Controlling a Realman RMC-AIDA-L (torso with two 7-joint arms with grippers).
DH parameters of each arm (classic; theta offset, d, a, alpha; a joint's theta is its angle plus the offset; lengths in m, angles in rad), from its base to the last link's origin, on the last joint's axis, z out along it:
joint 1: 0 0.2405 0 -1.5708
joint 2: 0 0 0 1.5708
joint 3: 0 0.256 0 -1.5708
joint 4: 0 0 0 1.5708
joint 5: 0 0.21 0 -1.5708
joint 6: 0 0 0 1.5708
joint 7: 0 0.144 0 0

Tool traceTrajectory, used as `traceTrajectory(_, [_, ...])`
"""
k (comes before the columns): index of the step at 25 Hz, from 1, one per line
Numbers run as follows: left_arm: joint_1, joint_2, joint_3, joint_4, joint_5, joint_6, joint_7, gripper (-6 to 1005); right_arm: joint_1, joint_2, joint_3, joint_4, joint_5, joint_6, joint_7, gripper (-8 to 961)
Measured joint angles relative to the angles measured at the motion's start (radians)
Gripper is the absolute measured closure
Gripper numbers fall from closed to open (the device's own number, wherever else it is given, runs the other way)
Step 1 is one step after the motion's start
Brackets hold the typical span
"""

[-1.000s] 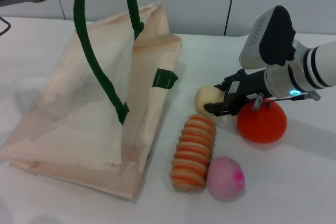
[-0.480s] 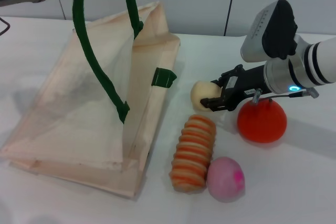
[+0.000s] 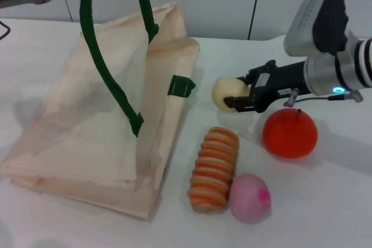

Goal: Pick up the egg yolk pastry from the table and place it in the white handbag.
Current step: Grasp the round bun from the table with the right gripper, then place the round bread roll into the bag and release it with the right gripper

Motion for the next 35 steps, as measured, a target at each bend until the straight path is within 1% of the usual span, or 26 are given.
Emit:
traceTrajectory(4, [0.000,0.000,0.000,0.000,0.000,0.005,0.000,853,-0.054,0.000,-0.004,-0.119,0.032,0.087,0.007,424])
traceTrajectory(7, [-0.003,0.000,0.000,0.001,0.000,0.012,0.000,853,-0.069,0.001,-0.014,-0.166,0.053,0.143,0.008,427])
traceTrajectory(10, [-0.008,0.001,0.000,0.012,-0.010,0.021,0.000,853,-0.058,0.003,-0.031,-0.173,0.066,0.171,0.005,430])
traceTrajectory(14, [-0.011,0.007,0.000,0.029,-0.055,0.064,0.000,852,-0.027,0.004,-0.106,-0.170,0.114,0.165,0.003,433])
traceTrajectory(19, [-0.016,0.011,0.000,0.036,-0.075,0.082,-0.004,852,0.008,0.005,-0.194,-0.164,0.191,0.131,0.001,432])
traceTrajectory(23, [-0.023,0.012,0.000,0.038,-0.089,0.102,-0.010,852,0.044,0.005,-0.299,-0.163,0.267,0.080,0.002,432])
traceTrajectory(24, [-0.027,0.012,0.000,0.038,-0.097,0.105,-0.011,852,0.063,0.005,-0.353,-0.163,0.303,0.055,0.004,432])
traceTrajectory(25, [-0.027,0.012,0.000,0.038,-0.097,0.105,-0.011,851,0.063,0.005,-0.353,-0.163,0.303,0.055,0.004,434])
traceTrajectory(26, [-0.029,0.012,0.000,0.038,-0.100,0.106,-0.012,851,0.072,0.005,-0.381,-0.163,0.321,0.042,0.006,435])
traceTrajectory(31, [-0.037,0.012,0.000,0.038,-0.102,0.106,-0.013,851,0.126,0.007,-0.527,-0.129,0.413,-0.061,0.010,439])
traceTrajectory(35, [-0.046,0.012,0.000,0.038,-0.102,0.106,-0.013,851,0.164,0.012,-0.608,-0.090,0.457,-0.164,0.010,437])
